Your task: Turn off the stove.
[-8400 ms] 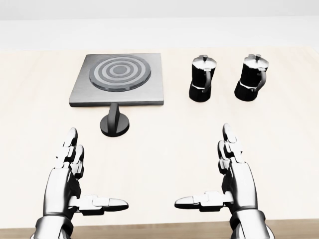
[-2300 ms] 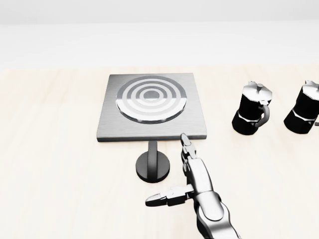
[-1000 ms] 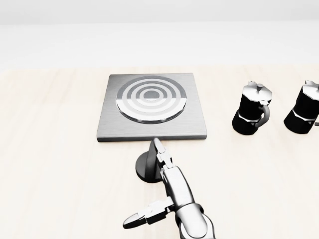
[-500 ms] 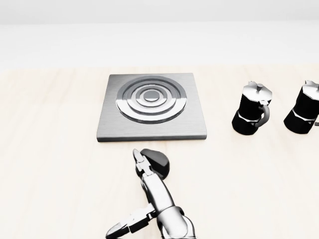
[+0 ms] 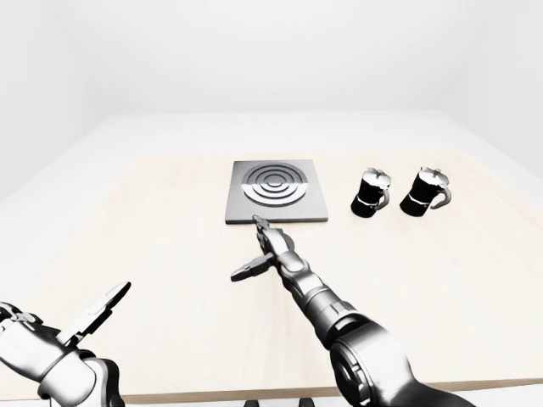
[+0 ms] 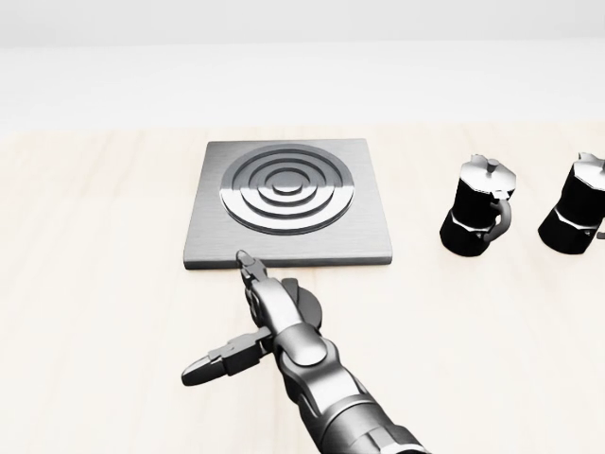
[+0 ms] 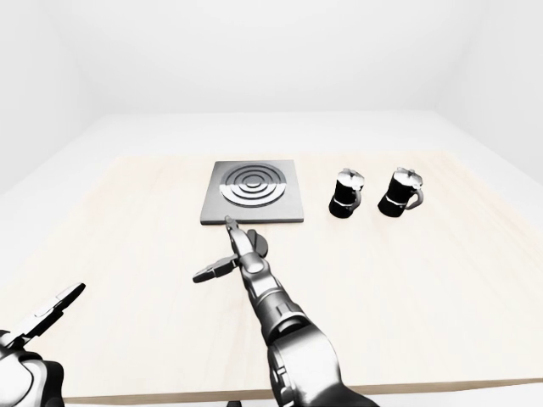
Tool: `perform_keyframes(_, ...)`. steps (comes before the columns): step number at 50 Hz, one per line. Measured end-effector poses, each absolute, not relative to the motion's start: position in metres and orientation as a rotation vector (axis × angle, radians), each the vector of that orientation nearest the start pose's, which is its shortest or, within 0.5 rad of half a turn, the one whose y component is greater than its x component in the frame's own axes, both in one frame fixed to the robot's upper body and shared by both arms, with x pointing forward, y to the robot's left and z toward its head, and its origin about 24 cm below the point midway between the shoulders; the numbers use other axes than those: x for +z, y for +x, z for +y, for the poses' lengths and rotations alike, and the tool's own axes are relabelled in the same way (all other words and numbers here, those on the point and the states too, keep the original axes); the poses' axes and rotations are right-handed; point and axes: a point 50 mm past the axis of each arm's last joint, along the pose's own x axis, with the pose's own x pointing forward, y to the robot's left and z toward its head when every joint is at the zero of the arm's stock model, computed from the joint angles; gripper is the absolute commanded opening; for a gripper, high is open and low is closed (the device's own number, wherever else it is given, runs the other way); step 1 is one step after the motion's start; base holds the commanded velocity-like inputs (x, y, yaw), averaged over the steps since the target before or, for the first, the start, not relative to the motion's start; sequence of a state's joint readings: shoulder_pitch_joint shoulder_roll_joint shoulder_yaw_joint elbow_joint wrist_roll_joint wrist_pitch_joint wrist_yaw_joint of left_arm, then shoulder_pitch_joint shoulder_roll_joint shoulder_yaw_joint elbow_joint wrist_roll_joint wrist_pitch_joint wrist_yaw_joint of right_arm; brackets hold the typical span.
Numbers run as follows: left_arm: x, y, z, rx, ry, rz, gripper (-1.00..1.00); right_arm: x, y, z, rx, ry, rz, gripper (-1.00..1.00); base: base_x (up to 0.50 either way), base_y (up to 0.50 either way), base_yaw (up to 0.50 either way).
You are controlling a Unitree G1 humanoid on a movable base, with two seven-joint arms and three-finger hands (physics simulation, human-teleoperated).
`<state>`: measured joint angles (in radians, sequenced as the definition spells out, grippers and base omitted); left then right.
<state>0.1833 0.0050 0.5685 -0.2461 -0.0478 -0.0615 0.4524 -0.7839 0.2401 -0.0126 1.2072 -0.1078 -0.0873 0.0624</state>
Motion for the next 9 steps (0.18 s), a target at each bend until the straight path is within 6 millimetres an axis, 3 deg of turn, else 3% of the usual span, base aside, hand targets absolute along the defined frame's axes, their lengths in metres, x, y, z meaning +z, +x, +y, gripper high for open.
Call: perform_keyframes(9, 0.0722, 0.1557, 0.3047, 1.05, 0.073, -0.166, 1.0, 0.0109, 0.3288, -0.0047, 0.445, -0.072, 0.342, 1.0, 0.0, 0.0, 0.0)
